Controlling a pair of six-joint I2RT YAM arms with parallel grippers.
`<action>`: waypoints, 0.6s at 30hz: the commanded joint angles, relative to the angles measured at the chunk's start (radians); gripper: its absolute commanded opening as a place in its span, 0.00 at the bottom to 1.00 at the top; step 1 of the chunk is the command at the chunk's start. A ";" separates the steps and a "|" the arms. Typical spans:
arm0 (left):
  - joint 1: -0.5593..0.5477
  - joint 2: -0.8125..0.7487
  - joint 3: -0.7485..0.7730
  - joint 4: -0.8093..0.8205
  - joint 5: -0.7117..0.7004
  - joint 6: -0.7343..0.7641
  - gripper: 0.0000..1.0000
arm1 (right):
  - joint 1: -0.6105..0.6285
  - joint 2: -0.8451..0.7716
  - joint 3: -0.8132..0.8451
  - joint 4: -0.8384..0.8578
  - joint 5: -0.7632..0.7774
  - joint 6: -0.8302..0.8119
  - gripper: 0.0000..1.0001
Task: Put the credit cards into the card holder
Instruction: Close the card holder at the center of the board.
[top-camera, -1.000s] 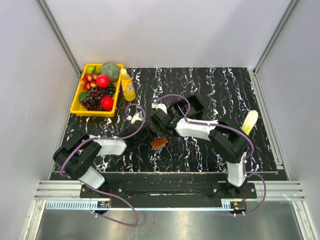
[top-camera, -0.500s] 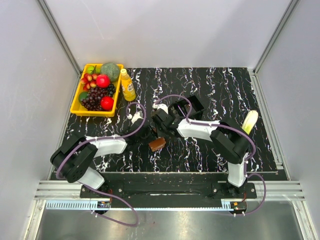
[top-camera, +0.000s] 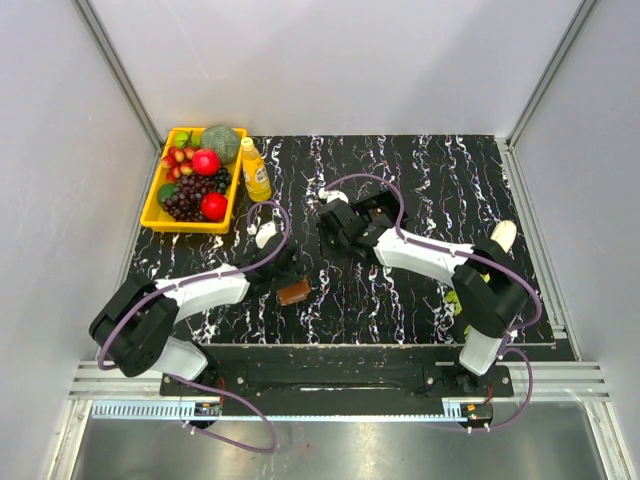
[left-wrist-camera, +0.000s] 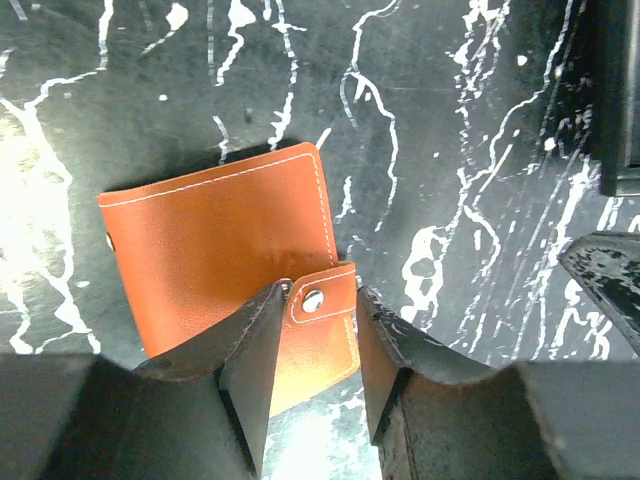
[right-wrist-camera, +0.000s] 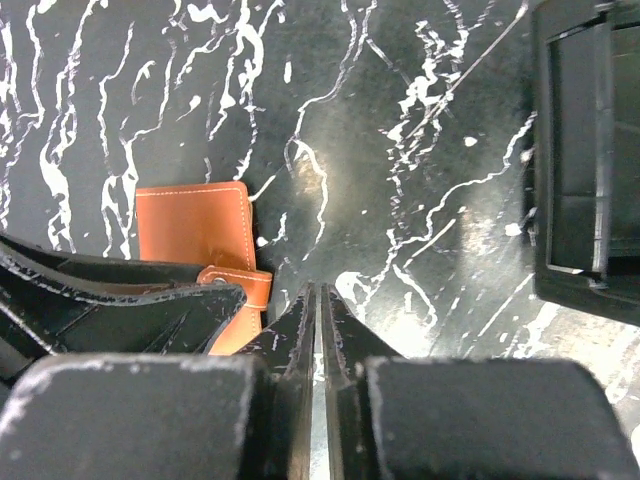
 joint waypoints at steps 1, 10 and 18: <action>0.014 -0.034 -0.041 -0.291 -0.095 0.057 0.41 | 0.003 -0.017 -0.032 0.033 -0.123 0.018 0.11; 0.039 -0.131 -0.073 -0.289 -0.101 0.081 0.22 | 0.003 0.002 -0.078 0.121 -0.247 0.056 0.18; 0.042 -0.181 -0.099 -0.271 -0.092 0.077 0.00 | 0.009 0.014 -0.092 0.128 -0.278 0.062 0.18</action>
